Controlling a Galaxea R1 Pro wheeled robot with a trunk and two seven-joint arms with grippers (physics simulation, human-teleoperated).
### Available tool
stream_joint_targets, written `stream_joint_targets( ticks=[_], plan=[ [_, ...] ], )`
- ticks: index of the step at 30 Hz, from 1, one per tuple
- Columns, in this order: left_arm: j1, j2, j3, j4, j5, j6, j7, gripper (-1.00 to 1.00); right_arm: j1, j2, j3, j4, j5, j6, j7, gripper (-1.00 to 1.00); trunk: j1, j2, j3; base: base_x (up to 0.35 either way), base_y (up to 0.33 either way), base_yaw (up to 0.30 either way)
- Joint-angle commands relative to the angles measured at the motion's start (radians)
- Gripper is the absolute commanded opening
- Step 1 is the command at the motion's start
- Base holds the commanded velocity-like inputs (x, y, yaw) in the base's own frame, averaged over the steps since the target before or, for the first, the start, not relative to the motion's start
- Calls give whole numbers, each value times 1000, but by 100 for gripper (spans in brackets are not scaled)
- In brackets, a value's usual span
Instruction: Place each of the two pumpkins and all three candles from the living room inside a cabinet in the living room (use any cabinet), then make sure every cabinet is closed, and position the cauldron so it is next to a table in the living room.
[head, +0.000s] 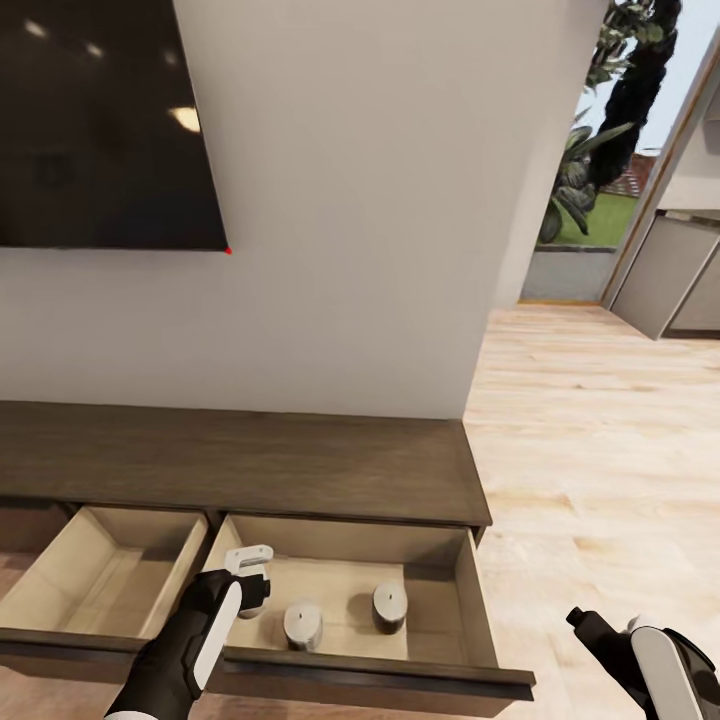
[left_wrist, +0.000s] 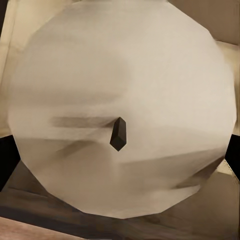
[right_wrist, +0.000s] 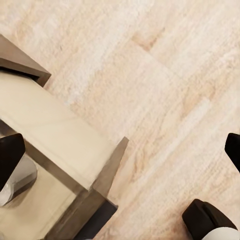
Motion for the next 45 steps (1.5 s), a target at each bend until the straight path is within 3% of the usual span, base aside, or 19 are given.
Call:
stream_joint_targets(
  ticks=[1,14,45],
  plan=[
    [0,0,0,0,0,0,0,-100,0,0,0,0,0,0,0,100,0,0,0,171,0,0],
    [0,0,0,-1,0,3,-1,-100,0,1,0,1,0,0,0,100,0,0,0,71,0,0],
    [0,0,0,-2,-1,27,-2,-100,0,1,1,1,0,0,0,100,119,-217,-97,0,0,0]
  ],
)
